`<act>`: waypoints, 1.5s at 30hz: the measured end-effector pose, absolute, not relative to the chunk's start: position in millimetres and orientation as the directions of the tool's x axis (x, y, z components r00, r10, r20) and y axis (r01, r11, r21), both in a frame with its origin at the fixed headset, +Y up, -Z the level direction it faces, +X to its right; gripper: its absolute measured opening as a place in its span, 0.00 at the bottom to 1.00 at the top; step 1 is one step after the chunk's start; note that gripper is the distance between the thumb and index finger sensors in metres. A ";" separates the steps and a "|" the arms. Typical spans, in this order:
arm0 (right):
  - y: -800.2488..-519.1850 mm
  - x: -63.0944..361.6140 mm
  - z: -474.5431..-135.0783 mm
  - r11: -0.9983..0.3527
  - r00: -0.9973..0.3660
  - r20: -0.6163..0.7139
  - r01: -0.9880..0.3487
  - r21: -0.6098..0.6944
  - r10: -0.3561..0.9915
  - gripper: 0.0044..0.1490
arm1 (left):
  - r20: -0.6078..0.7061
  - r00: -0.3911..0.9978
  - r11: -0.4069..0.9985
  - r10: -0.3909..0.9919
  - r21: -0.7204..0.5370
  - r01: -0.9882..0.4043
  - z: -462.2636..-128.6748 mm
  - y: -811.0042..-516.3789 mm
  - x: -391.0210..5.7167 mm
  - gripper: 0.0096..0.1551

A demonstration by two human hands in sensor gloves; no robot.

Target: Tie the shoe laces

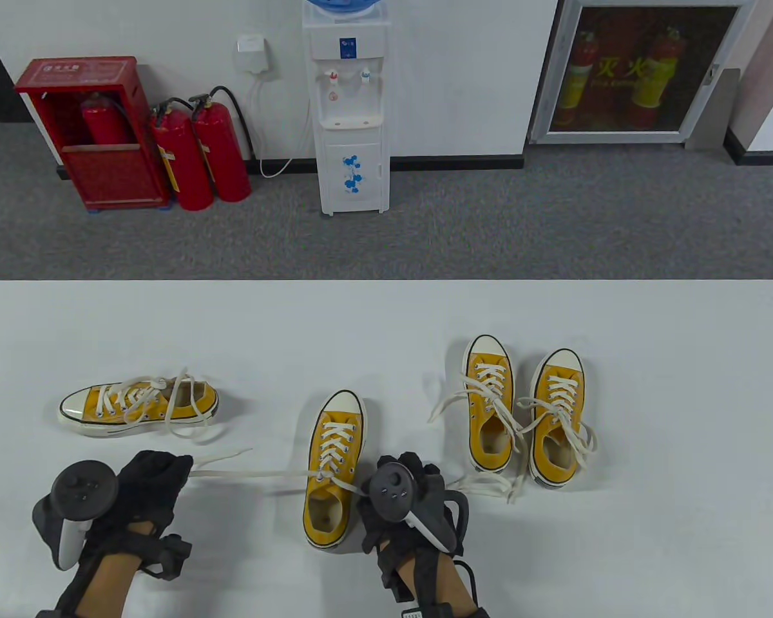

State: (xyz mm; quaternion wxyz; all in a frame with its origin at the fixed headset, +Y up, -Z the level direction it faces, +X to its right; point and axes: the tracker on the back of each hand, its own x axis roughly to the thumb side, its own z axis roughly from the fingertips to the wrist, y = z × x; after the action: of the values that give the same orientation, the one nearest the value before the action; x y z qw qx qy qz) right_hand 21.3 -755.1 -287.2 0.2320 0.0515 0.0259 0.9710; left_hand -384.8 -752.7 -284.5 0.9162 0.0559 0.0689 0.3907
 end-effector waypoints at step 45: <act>-747.0 -6.9 -310.2 -0.274 -0.254 0.112 -0.934 0.228 0.961 0.35 | 0.226 0.222 0.274 0.948 -0.229 -0.934 -277.2 -685.2 -308.2 0.23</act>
State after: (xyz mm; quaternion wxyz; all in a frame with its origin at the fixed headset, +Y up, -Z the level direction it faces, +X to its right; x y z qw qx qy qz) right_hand -6.9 -747.0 -310.2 0.5997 0.1146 0.0573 0.7899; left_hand -308.2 -685.2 -277.2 0.7815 -0.0220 -0.1617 0.6022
